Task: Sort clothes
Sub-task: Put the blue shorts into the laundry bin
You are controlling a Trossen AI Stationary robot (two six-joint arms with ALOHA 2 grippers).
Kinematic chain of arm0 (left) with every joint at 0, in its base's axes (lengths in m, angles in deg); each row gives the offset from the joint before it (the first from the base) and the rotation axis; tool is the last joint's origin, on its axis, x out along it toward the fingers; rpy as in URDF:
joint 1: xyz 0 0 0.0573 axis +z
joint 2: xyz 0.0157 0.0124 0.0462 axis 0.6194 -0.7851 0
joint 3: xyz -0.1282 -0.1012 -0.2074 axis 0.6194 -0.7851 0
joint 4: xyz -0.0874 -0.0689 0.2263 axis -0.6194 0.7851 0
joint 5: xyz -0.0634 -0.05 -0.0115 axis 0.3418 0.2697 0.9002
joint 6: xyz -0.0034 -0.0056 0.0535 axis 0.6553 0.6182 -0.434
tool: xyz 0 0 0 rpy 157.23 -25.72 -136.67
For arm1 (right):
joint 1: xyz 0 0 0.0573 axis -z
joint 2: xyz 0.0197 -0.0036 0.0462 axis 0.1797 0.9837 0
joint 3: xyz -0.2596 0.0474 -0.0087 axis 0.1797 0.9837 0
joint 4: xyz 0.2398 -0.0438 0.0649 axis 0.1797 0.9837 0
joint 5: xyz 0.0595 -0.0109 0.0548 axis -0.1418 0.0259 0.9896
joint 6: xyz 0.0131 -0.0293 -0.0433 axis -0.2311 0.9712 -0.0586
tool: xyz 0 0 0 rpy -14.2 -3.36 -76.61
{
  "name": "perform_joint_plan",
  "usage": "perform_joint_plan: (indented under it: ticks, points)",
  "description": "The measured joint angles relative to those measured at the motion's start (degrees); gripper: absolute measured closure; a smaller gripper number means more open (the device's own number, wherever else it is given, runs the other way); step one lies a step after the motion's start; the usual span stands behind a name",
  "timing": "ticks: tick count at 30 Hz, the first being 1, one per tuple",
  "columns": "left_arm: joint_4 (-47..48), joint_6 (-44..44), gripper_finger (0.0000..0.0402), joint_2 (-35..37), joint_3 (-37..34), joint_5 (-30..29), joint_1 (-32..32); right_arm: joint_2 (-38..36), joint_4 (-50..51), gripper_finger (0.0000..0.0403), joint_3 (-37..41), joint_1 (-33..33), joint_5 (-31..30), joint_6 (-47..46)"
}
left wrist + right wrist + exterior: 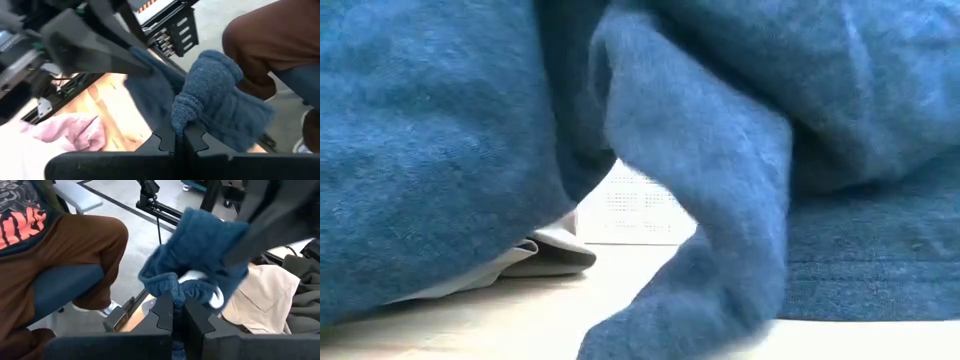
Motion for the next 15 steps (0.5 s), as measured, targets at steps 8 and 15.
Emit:
perform_joint_plan:
  ticks: [8, 15]
  points:
    - [-1.9, 0.5, 0.0401, -0.8, 0.0, 5.4, 2.8, 2.6, -5.8, 0.0399, 0.0, 0.5, -5.1, 5.2]
    - [-3.1, 1.6, 0.0401, -1.1, 0.0, 5.5, 3.9, 2.7, -7.6, 0.0399, 0.0, -0.8, -13.2, 9.2]
